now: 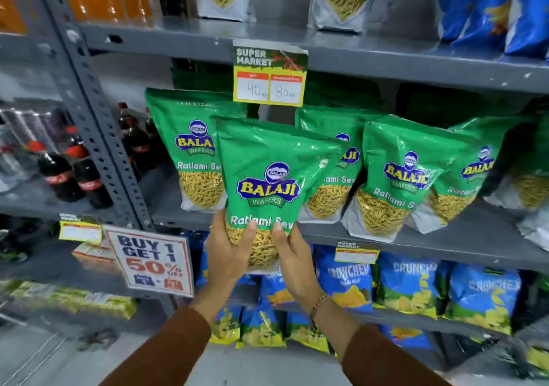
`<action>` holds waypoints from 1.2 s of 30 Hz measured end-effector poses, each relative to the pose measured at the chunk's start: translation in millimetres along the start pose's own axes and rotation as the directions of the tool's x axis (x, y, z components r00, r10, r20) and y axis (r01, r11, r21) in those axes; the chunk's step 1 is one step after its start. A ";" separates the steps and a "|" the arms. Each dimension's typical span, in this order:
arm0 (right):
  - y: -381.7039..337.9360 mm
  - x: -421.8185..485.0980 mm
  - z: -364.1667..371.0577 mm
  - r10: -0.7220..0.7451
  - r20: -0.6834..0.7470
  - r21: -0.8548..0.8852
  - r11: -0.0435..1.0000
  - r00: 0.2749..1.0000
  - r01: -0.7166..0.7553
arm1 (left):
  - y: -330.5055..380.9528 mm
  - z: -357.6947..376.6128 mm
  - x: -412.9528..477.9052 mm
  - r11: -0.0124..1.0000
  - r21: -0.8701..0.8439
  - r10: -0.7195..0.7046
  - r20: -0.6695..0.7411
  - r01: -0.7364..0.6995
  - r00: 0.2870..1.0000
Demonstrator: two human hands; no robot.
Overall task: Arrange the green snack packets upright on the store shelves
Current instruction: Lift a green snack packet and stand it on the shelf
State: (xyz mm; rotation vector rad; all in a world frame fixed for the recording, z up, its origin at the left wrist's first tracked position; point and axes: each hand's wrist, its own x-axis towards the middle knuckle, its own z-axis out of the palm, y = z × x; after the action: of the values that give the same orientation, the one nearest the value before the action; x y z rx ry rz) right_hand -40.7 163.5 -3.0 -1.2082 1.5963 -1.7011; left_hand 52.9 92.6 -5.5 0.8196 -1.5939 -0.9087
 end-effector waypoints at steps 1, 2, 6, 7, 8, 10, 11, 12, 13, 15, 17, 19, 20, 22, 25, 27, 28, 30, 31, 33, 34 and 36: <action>-11.8 -4.6 0.1 -0.031 0.000 -0.010 0.999 1.000 0.031 | 11.7 -5.3 -1.9 0.999 -0.021 0.030 -0.037 -0.031 0.999; -25.8 -6.6 0.4 -0.078 -0.007 -0.036 0.996 0.997 0.078 | 25.4 -10.8 -0.9 0.997 -0.045 0.064 -0.081 -0.068 0.995; -92.2 3.3 7.0 -0.393 -0.066 -0.197 0.906 0.917 0.374 | 98.8 -32.3 21.1 0.963 -0.134 0.202 -0.210 -0.233 0.957; -110.9 9.3 9.9 -0.467 -0.103 -0.239 0.868 0.878 0.434 | 119.9 -38.4 30.8 0.953 -0.128 0.241 -0.224 -0.274 0.944; -131.4 15.4 12.8 -0.532 -0.147 -0.274 0.832 0.834 0.483 | 139.8 -44.1 41.7 0.941 -0.116 0.285 -0.233 -0.318 0.930; -171.0 31.1 18.3 -0.634 -0.215 -0.301 0.766 0.743 0.568 | 175.4 -54.5 67.8 0.917 -0.106 0.353 -0.231 -0.384 0.907; -190.3 40.8 20.7 -0.675 -0.235 -0.314 0.734 0.699 0.602 | 192.4 -59.6 81.4 0.908 -0.103 0.375 -0.230 -0.406 0.898; -208.9 51.7 23.0 -0.704 -0.249 -0.330 0.708 0.666 0.625 | 205.7 -64.1 96.7 0.900 -0.103 0.391 -0.233 -0.423 0.890; -227.1 63.2 25.1 -0.725 -0.255 -0.346 0.686 0.640 0.640 | 219.7 -68.3 111.4 0.893 -0.113 0.403 -0.231 -0.435 0.886; -258.9 87.9 29.0 -0.749 -0.234 -0.374 0.658 0.620 0.654 | 239.8 -73.8 145.4 0.888 -0.119 0.410 -0.232 -0.444 0.882; -283.1 112.3 32.4 -0.747 -0.179 -0.388 0.652 0.640 0.652 | 251.4 -76.2 180.2 0.898 -0.127 0.389 -0.219 -0.421 0.895; -296.3 140.6 37.3 -0.712 -0.125 -0.375 0.678 0.691 0.632 | 254.1 -77.1 213.2 0.913 -0.128 0.359 -0.197 -0.387 0.912; -298.9 155.8 41.0 -0.682 -0.104 -0.356 0.705 0.724 0.614 | 251.0 -76.7 230.5 0.919 -0.116 0.353 -0.183 -0.377 0.917; -299.9 187.2 49.8 -0.606 -0.086 -0.282 0.776 0.791 0.564 | 242.7 -74.9 260.6 0.938 -0.084 0.324 -0.133 -0.337 0.937; -295.8 227.0 62.4 -0.464 -0.079 -0.197 0.875 0.882 0.443 | 226.6 -70.7 294.8 0.970 -0.043 0.239 -0.031 -0.241 0.970; -289.4 248.6 68.9 -0.392 -0.058 -0.196 0.906 0.918 0.374 | 217.1 -68.8 308.5 0.978 -0.021 0.207 -0.010 -0.207 0.978; -286.3 257.4 72.1 -0.379 -0.042 -0.204 0.909 0.924 0.363 | 212.5 -68.9 313.9 0.980 -0.010 0.197 0.001 -0.197 0.980; -281.7 268.4 78.0 -0.356 0.005 -0.201 0.915 0.935 0.350 | 204.0 -69.6 325.5 0.987 0.012 0.162 0.041 -0.162 0.986; -280.3 271.9 79.3 -0.341 0.024 -0.189 0.922 0.940 0.339 | 200.7 -69.8 330.6 0.989 0.025 0.146 0.063 -0.148 0.987; -278.3 278.4 80.6 -0.328 0.045 -0.166 0.929 0.944 0.331 | 194.3 -69.2 338.6 0.988 0.041 0.142 0.101 -0.147 0.985; -277.7 279.7 80.9 -0.324 0.042 -0.168 0.930 0.945 0.326 | 192.3 -68.9 339.5 0.988 0.041 0.146 0.111 -0.151 0.983; -277.4 278.2 79.9 -0.305 0.043 -0.168 0.937 0.952 0.307 | 189.2 -69.4 341.1 0.988 0.022 0.148 0.138 -0.152 0.979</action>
State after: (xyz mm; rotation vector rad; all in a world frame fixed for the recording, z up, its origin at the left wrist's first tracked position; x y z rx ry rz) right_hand -47.8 -61.3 328.9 -1.6256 1.6403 -1.7579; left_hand 47.2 -124.9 325.6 0.6613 -1.7684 -0.8467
